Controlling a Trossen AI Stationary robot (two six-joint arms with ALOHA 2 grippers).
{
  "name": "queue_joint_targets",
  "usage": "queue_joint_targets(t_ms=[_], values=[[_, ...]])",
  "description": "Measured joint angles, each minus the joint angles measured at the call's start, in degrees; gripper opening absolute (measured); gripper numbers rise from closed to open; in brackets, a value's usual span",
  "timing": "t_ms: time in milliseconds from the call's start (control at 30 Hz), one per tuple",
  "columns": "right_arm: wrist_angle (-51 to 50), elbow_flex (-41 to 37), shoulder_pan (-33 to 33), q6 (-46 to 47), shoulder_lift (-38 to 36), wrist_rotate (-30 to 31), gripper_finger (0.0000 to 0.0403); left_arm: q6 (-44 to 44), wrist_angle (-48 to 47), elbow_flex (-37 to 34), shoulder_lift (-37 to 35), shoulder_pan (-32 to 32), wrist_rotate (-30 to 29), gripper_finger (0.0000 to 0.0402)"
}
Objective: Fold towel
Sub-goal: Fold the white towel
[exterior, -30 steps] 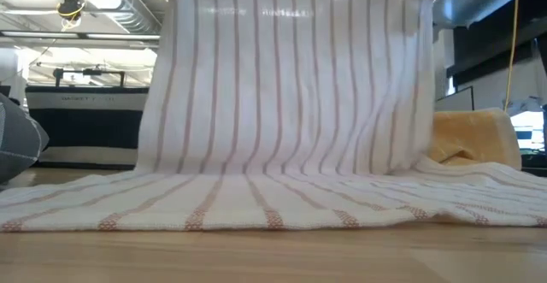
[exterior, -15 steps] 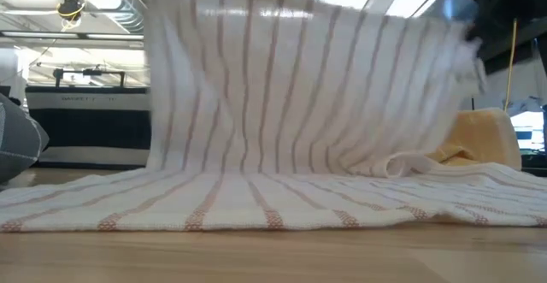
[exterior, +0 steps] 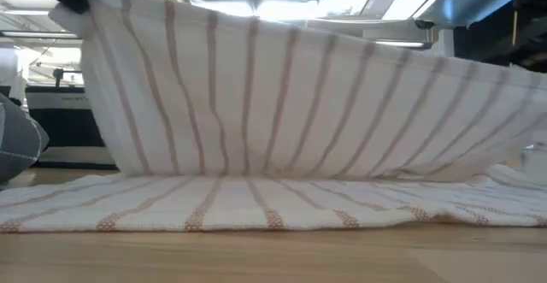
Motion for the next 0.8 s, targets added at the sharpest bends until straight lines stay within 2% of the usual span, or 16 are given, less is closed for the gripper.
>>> queue_joint_targets(t_ms=[300, 467, 633, 800], values=[[6.24, 0.04, 2.56, 7.09, 3.7, -8.37, 0.0006, -2.43, 4.33, 0.0, 5.04, 0.61, 11.83, 0.0005], [7.27, 0.04, 2.52, 7.57, 6.43, -9.76, 0.0009, -2.93, 4.26, 0.0, 6.75, 0.66, 12.33, 0.0005], [7.44, 0.04, 2.46, 8.38, 10.65, -14.74, 0.0008, -3.5, 4.94, 0.0, 9.29, 1.44, 13.53, 0.0005], [8.55, 0.07, 2.44, 8.47, 14.02, -15.71, 0.0011, -4.32, 5.68, -0.02, 10.91, 2.25, 14.78, 0.0005]])
